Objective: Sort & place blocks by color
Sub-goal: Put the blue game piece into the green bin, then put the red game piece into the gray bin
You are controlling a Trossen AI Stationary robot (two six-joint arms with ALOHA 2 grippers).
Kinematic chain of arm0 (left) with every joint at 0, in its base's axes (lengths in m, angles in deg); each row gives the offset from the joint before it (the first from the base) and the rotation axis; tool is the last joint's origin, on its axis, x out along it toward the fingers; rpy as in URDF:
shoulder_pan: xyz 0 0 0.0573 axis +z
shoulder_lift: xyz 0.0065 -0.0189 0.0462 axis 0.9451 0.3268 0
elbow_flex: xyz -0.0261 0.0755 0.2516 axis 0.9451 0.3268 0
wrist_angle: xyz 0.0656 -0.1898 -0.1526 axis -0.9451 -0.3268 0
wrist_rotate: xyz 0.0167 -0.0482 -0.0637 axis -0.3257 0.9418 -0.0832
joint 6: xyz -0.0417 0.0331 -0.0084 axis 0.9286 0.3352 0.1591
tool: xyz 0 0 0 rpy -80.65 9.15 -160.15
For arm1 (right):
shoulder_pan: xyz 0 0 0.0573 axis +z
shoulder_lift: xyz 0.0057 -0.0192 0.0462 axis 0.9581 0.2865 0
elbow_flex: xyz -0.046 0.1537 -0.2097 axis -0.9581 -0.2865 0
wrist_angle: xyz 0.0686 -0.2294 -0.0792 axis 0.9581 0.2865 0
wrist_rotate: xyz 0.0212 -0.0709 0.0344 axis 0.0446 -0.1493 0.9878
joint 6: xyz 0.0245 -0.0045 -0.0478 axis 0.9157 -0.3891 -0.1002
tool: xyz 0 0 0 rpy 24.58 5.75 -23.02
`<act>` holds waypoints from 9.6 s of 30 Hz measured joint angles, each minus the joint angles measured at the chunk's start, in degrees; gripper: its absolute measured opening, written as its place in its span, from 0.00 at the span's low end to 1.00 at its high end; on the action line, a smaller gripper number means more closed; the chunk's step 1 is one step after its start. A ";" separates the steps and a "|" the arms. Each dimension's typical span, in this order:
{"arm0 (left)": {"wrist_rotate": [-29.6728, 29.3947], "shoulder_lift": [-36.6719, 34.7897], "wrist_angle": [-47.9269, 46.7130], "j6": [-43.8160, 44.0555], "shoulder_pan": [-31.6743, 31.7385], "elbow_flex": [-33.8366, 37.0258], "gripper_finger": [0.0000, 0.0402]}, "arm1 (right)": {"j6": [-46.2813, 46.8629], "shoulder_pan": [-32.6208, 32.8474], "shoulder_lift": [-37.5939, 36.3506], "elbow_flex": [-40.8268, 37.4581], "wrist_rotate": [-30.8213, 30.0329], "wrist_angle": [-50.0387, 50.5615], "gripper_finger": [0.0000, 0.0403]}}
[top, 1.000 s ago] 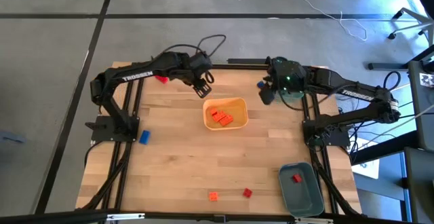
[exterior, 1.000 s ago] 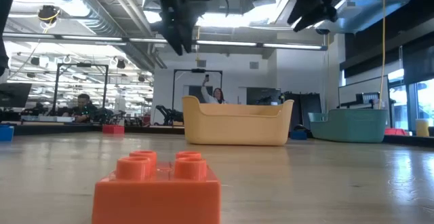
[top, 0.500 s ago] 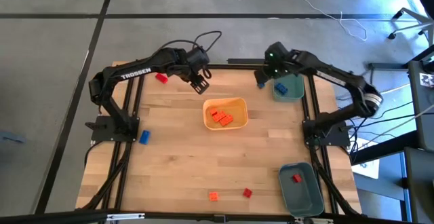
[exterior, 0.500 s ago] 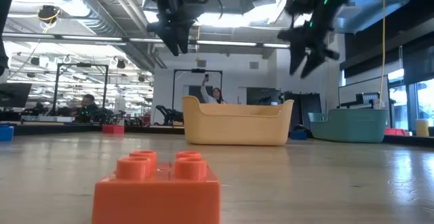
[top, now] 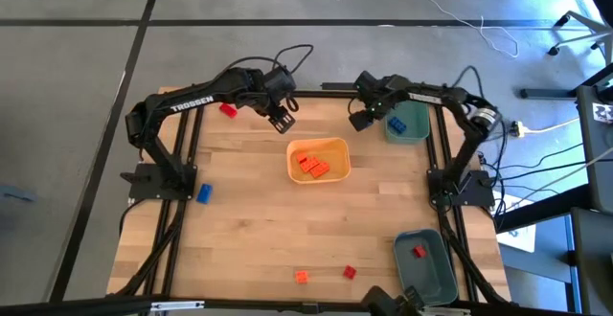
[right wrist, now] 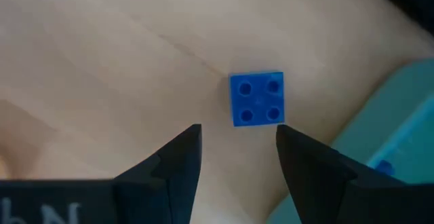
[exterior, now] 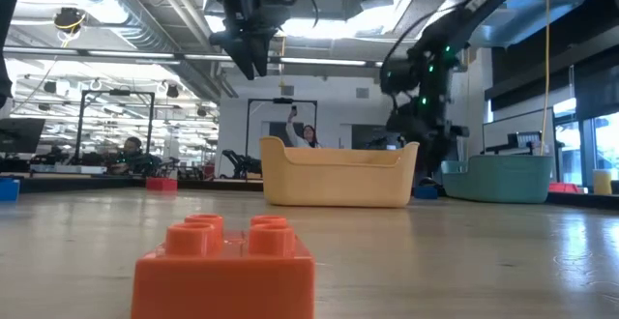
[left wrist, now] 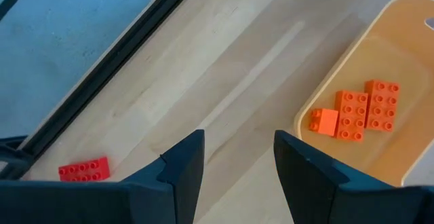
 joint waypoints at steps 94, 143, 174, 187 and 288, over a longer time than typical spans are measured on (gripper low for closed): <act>4.55 0.07 0.02 -2.25 -0.42 0.00 0.42 | -0.92 -1.31 6.21 0.33 11.55 -1.09 0.47; 13.89 0.07 0.02 -18.56 -0.39 0.02 0.42 | -8.29 -1.31 6.18 8.33 7.61 13.40 0.33; 18.43 0.07 0.13 -23.20 -0.35 0.02 0.42 | -8.64 -12.98 6.07 7.97 -10.51 29.00 0.33; 18.40 0.07 0.31 -22.83 -0.35 0.02 0.42 | -9.71 -13.57 6.05 7.65 -10.52 27.00 0.49; 3.62 9.01 18.64 64.76 35.34 30.38 0.42 | -20.36 15.19 -35.56 19.08 6.04 25.91 0.50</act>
